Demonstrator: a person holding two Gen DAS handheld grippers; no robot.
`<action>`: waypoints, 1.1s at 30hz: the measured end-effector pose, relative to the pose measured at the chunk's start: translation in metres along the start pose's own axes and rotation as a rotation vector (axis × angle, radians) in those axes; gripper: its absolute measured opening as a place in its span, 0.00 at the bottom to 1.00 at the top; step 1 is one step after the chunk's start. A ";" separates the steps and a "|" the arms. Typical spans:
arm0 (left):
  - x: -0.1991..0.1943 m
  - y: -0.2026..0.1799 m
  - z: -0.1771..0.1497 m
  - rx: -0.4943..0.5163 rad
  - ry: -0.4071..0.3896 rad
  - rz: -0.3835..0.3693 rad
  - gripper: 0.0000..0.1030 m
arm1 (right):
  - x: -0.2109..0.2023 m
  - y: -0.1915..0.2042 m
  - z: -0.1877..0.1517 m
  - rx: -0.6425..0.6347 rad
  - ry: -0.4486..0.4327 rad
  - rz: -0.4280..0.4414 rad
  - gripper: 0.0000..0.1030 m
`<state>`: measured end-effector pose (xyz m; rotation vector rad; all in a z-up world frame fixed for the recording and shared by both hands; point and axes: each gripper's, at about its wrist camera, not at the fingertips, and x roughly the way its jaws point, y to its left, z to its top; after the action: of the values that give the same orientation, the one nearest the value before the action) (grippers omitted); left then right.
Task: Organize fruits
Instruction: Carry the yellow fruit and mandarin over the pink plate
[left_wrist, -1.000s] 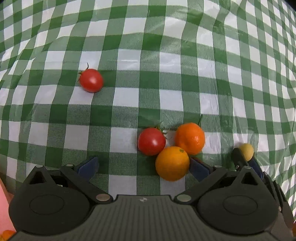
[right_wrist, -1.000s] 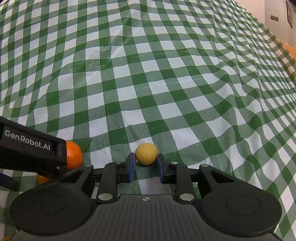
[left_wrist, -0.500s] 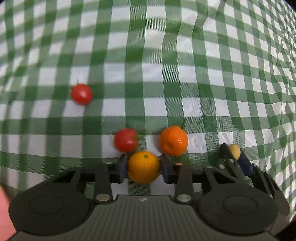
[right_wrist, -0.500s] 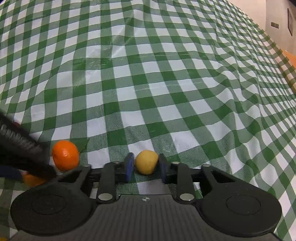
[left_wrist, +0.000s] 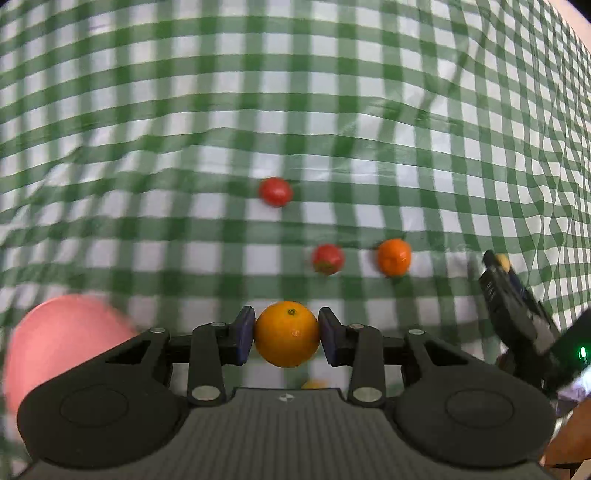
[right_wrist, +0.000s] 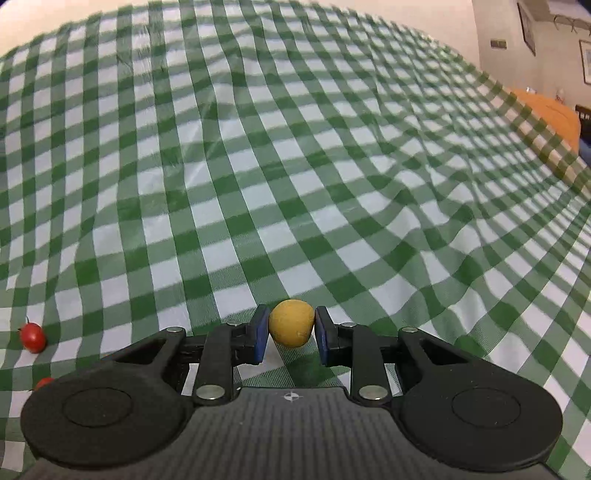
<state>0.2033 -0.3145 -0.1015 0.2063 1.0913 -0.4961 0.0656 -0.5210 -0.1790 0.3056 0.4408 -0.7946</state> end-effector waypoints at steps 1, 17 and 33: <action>-0.011 0.009 -0.005 -0.006 -0.003 0.008 0.41 | -0.005 0.001 0.001 -0.006 0.001 0.001 0.26; -0.172 0.132 -0.132 -0.107 -0.052 0.061 0.41 | -0.273 0.046 -0.029 -0.177 0.076 0.378 0.26; -0.278 0.201 -0.216 -0.223 -0.205 -0.009 0.40 | -0.413 0.091 -0.028 -0.282 0.025 0.552 0.26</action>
<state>0.0268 0.0257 0.0309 -0.0451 0.9390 -0.3907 -0.1291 -0.1944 0.0074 0.1601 0.4570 -0.1853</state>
